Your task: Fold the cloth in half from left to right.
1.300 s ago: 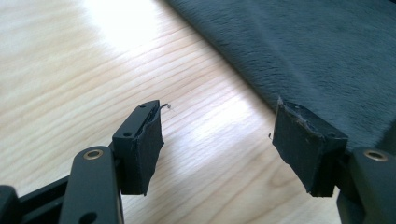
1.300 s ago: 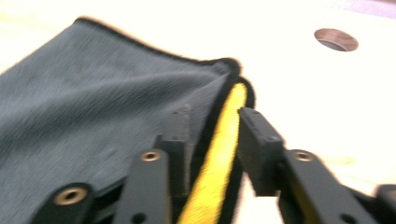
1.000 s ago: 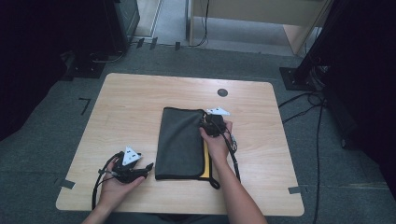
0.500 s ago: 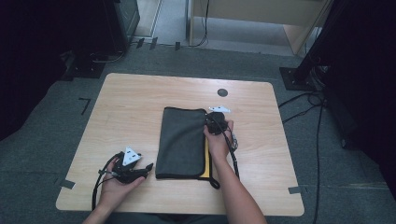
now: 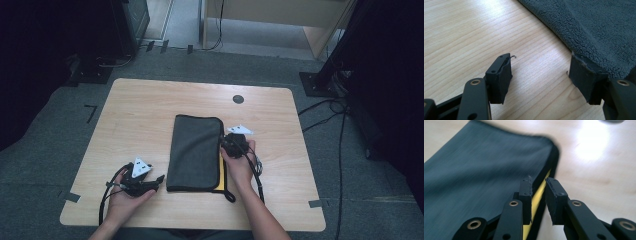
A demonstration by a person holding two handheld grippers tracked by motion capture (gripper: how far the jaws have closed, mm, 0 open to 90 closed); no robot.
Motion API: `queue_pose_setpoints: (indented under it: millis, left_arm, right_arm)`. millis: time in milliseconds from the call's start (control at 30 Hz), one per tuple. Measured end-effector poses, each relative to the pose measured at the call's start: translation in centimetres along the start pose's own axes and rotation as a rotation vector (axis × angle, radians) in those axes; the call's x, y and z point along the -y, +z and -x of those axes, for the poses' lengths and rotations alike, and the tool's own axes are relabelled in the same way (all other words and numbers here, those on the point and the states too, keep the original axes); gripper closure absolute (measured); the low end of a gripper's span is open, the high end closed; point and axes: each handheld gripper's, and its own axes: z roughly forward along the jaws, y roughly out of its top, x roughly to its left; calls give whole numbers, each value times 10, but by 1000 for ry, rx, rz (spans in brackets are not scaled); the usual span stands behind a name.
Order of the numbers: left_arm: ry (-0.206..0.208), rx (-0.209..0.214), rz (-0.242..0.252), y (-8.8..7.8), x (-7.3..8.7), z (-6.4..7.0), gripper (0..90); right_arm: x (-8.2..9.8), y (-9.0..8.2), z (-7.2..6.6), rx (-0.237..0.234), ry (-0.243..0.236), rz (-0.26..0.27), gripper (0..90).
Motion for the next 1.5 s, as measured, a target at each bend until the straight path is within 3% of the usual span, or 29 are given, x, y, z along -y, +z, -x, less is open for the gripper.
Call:
queue_pose_setpoints:
  millis: [67,233,333,467,500,567,633,900,1200,1500]
  left_arm:
    - [-1,-1,1,0,0,0,347]
    - [-2,-3,2,0,0,0,346]
    - [-3,-5,3,0,0,1,345]
    - [-2,-5,3,0,0,0,344]
    - [-2,-4,3,0,0,0,343]
    - [-3,-2,2,1,0,0,341]
    - [-3,-2,2,1,0,0,341]
    - [2,1,-1,1,0,0,340]
    - [0,0,2,1,-1,0,339]
    - [1,1,2,1,-1,0,340]
  right_arm:
    - [10,-11,-6,-18,-18,-20,754]
    - [34,-35,-15,-76,11,-41,787]
    - [49,-50,-25,-108,0,-61,783]
    - [57,-56,-28,-96,-6,-55,764]
    - [60,-57,-27,-91,3,-47,762]
    - [64,-55,-23,-118,74,-54,749]
    - [68,-53,-22,-139,94,-58,744]
    - [72,-56,-32,-146,76,-65,754]
    - [72,-58,-39,-101,8,-67,894]
    - [62,-74,-33,-123,37,-34,896]
